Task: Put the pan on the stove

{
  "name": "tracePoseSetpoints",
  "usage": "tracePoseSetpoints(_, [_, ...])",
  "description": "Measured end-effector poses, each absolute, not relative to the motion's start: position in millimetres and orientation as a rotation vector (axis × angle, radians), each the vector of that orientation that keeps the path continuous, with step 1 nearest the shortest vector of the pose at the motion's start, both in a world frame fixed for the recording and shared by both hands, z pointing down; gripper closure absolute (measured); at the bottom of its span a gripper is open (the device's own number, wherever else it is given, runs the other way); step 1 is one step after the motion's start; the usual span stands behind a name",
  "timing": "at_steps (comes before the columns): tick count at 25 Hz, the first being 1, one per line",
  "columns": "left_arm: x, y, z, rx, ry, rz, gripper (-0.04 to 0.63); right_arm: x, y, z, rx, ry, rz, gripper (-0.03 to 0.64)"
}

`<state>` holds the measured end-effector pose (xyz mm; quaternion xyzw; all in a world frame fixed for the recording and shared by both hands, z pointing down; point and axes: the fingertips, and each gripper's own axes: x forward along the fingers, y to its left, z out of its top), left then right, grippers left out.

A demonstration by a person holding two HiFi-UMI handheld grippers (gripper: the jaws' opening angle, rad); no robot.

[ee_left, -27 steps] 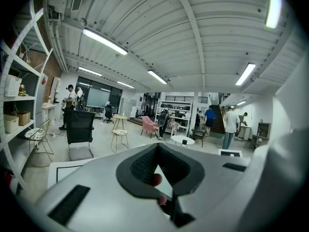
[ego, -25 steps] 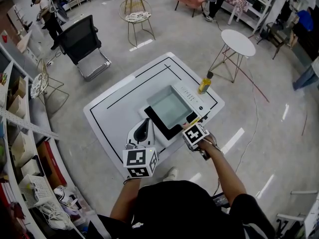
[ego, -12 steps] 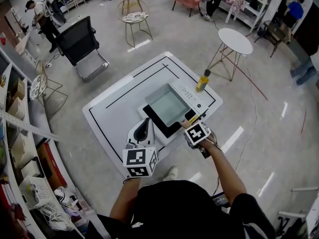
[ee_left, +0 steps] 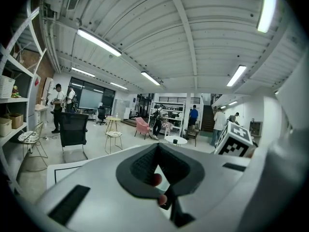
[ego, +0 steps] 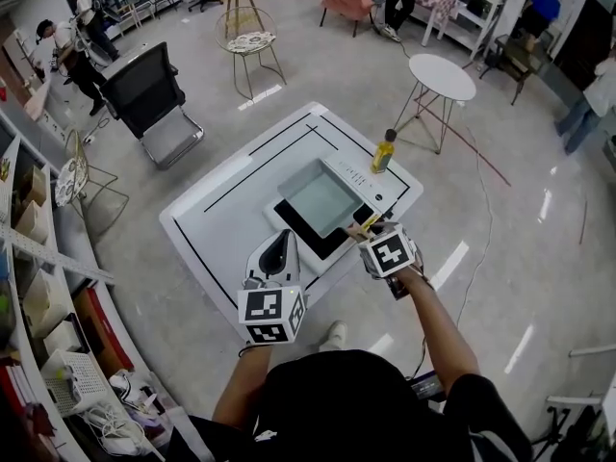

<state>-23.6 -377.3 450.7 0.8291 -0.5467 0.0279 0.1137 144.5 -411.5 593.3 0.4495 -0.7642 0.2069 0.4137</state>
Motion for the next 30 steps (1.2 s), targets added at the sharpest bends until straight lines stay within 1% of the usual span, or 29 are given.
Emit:
tracePoseSetpoints(8, [-32, -338, 442, 2.483, -1.57, 0.072, 0.591, 123, -384, 532, 1.332, -2.079, 0.53, 0.531])
tracePoseSetpoints(11, [-40, -321, 436, 2.494, -1.563, 0.058, 0.591, 113, -368, 514, 1.386, -2.116, 0.496, 0.569])
tracePoseSetpoints(14, [-44, -303, 429, 2.522, -1.551, 0.054, 0.591, 101, -350, 493, 1.439, -2.17, 0.466, 0.592])
tracePoseSetpoints(20, [-52, -264, 419, 2.575, -1.502, 0.041, 0.591, 84, -309, 454, 1.571, -2.238, 0.408, 0.614])
tracePoseSetpoints(30, [-71, -214, 415, 2.629, -1.431, 0.05, 0.591, 58, -247, 434, 1.688, -2.261, 0.339, 0.615])
